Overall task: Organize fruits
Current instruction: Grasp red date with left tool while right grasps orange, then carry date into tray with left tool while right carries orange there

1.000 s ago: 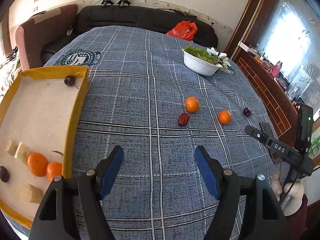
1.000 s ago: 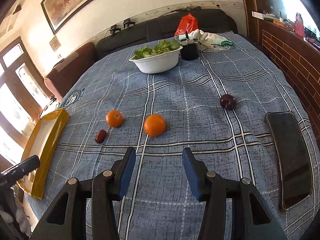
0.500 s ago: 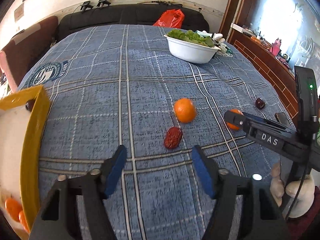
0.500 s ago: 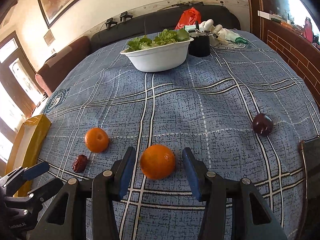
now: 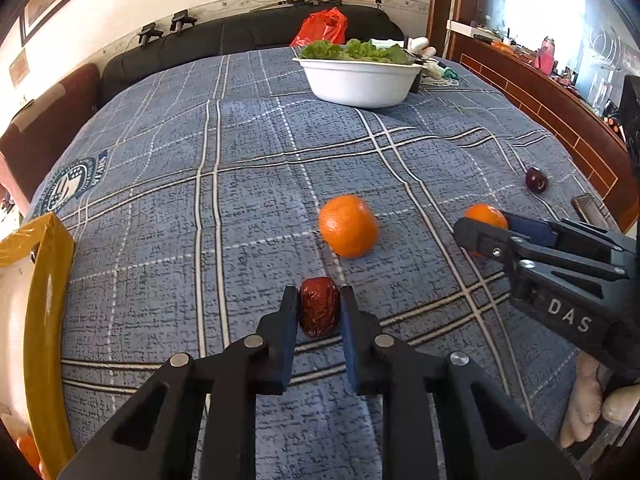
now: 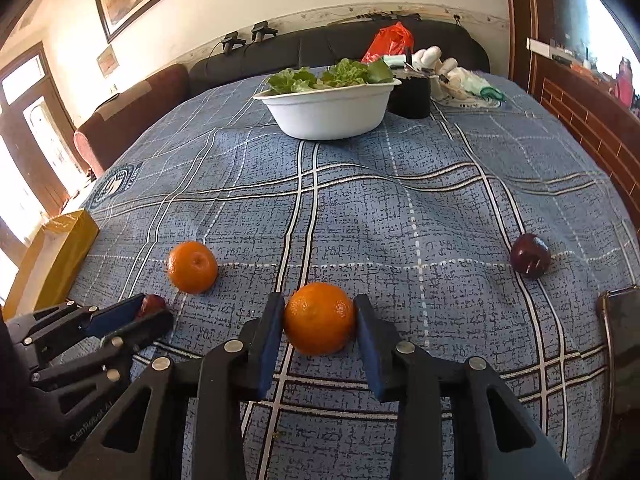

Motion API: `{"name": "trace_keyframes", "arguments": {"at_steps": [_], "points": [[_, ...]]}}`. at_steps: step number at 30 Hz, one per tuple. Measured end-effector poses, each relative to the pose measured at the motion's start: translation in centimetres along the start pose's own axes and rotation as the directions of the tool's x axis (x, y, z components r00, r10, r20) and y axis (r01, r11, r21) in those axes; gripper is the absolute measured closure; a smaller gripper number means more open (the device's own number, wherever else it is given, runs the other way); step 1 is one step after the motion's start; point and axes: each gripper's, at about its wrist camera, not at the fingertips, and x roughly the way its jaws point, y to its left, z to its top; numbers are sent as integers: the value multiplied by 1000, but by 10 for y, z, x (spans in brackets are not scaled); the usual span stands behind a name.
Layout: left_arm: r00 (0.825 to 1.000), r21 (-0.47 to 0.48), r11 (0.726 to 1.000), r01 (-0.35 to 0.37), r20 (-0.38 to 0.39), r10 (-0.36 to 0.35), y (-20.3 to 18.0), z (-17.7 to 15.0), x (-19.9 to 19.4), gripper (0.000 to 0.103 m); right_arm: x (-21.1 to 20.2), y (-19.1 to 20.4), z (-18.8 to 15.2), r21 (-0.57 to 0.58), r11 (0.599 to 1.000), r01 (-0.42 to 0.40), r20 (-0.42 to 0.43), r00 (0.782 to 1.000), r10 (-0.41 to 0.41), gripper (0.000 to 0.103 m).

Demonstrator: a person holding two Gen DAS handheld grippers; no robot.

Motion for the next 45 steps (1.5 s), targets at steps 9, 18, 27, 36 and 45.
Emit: {"name": "trace_keyframes", "arguments": {"at_steps": [9, 18, 27, 36, 45], "points": [[998, -104, 995, 11, 70, -4, 23, -15, -51, 84, -10, 0, -3, 1, 1000, 15, 48, 999, -15, 66], [984, -240, 970, -30, 161, 71, 90, -56, -139, 84, -28, 11, -8, 33, 999, -44, 46, 998, 42, 65], [958, -371, 921, -117, 202, 203, 164, -97, -201, 83, -65, 85, -20, -55, 984, -170, 31, 985, 172, 65], [955, -441, 889, -126, 189, 230, 208, -130, -213, 83, -79, 159, -25, -174, 956, -237, 8, 970, 242, 64], [952, -536, 839, -90, 201, 231, 211, -168, -226, 83, -78, 188, -48, -223, 931, -290, -43, 957, 288, 64]]}}
